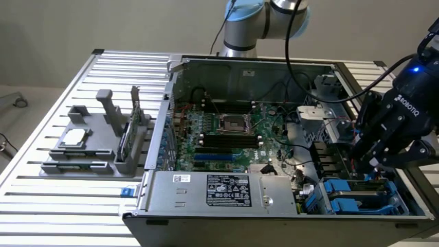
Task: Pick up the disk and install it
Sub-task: 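Insert the first disk wire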
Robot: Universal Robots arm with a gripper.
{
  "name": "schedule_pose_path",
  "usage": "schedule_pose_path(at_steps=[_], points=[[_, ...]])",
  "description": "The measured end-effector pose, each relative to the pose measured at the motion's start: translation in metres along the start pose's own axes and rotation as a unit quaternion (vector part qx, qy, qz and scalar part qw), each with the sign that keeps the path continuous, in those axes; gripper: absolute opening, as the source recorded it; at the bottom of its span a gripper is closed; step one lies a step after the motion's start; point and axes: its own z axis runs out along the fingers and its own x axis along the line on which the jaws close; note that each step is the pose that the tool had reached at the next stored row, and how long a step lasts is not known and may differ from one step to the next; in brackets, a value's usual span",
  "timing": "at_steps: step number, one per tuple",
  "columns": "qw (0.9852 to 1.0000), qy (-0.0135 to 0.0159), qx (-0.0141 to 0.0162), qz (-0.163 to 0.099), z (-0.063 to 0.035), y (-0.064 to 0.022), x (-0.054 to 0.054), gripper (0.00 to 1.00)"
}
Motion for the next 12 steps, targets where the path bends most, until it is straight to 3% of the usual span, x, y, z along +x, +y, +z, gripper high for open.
schedule_pose_path(at_steps=[12], points=[[1.0000, 0.0000, -0.0001, 0.000, -0.0003, -0.0035, 0.0032, 0.36]])
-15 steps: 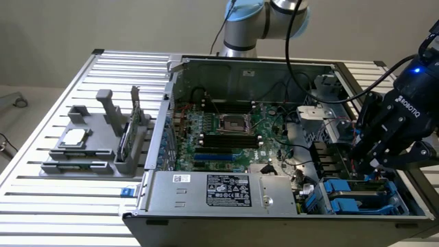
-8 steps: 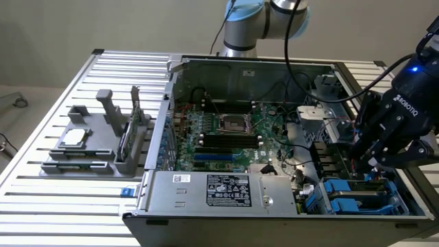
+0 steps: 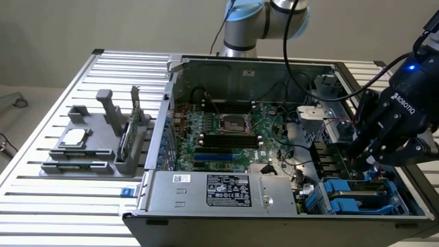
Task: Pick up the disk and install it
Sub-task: 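Insert the first disk wire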
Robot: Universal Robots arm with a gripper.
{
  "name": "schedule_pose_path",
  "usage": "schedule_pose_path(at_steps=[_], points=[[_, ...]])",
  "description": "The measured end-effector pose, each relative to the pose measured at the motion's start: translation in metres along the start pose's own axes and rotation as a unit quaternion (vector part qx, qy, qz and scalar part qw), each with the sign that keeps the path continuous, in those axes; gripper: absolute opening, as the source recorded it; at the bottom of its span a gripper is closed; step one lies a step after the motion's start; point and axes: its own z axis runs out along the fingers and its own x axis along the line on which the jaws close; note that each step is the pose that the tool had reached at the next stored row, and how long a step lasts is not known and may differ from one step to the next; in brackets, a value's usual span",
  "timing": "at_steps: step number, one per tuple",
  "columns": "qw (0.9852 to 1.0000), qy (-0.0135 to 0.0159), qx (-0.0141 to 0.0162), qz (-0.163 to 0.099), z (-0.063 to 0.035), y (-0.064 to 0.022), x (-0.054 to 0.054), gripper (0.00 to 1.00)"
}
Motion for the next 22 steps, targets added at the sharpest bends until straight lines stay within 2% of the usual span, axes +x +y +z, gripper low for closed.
schedule_pose_path(at_steps=[5, 11, 16, 22], points=[[1.0000, -0.0001, 0.0000, 0.000, -0.0046, -0.0010, 0.0060, 0.36], [1.0000, -0.0001, 0.0000, 0.000, -0.0070, -0.0012, 0.0070, 0.36], [1.0000, 0.0000, 0.0000, 0.000, -0.0081, 0.0047, 0.0062, 0.36], [1.0000, 0.0009, 0.0003, 0.002, -0.0071, 0.0080, 0.0041, 0.36]])
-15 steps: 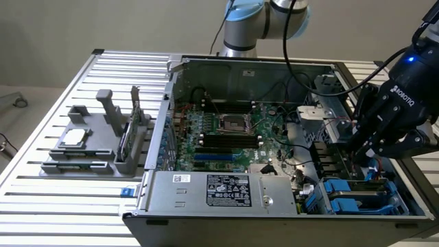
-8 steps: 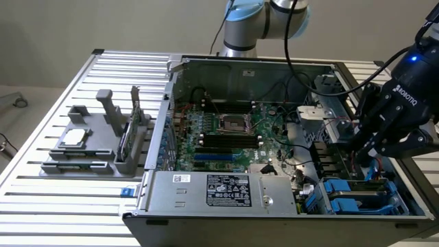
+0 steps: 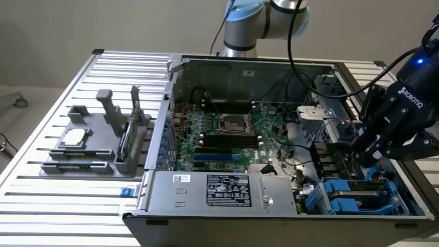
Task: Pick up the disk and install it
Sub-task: 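Insert the first disk wire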
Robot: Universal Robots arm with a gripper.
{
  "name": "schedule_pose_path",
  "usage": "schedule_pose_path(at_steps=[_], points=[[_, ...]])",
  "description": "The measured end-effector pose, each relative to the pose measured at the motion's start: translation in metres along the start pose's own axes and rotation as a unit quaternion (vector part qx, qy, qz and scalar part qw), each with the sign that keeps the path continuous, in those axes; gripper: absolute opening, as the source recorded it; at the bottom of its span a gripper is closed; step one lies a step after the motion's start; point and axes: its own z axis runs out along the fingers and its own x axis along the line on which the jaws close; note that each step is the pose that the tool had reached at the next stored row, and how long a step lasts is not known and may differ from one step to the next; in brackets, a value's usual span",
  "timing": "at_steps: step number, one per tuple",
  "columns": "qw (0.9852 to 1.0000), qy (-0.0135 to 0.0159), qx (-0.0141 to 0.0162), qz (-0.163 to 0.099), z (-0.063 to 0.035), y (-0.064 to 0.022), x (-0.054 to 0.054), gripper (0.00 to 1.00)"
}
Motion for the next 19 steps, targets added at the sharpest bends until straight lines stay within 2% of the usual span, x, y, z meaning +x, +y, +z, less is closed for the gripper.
schedule_pose_path(at_steps=[8, 12, 13, 14, 16, 19], points=[[1.0000, 0.0027, 0.0001, -0.001, 0.0003, 0.0086, -0.0012, 0.36], [1.0000, 0.0034, 0.0002, -0.001, 0.0006, 0.0094, -0.0019, 0.36], [1.0000, 0.0035, 0.0002, -0.001, 0.0007, 0.0095, -0.0022, 0.27], [1.0000, 0.0035, 0.0001, -0.001, 0.0007, 0.0095, -0.0024, 0.27], [1.0000, 0.0037, 0.0001, -0.001, 0.0007, 0.0095, -0.0027, 0.16], [1.0000, 0.0037, 0.0001, -0.001, 0.0009, 0.0096, -0.0031, 0.16]])
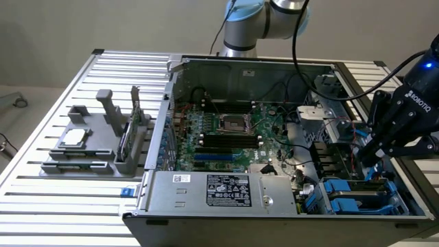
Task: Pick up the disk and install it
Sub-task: 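Insert the first disk wire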
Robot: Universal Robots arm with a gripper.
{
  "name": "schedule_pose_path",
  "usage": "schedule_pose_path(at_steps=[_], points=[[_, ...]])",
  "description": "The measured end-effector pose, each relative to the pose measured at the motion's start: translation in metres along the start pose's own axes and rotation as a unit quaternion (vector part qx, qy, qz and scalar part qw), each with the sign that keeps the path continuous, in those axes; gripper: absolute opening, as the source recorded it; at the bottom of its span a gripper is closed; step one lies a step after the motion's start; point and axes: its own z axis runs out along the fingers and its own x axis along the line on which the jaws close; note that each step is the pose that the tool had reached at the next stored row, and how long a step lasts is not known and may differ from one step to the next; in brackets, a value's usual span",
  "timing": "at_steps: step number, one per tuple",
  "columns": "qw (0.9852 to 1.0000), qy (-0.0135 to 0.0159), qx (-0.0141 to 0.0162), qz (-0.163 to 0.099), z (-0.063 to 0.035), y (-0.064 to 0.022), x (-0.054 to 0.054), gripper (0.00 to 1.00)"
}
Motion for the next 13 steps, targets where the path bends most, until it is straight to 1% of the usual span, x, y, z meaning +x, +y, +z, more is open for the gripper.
schedule_pose_path(at_steps=[2, 4, 5, 11, 13], points=[[1.0000, 0.0001, -0.0007, 0.000, 0.0001, 0.0000, 0.0000, 0.16], [1.0000, 0.0001, -0.0038, 0.000, 0.0006, -0.0010, 0.0000, 0.16], [1.0000, 0.0002, -0.0045, 0.000, 0.0014, -0.0022, 0.0000, 0.16], [1.0000, 0.0002, -0.0048, 0.001, 0.0042, -0.0040, -0.0012, 0.16], [1.0000, 0.0005, -0.0047, 0.000, 0.0048, -0.0038, -0.0046, 0.16]])
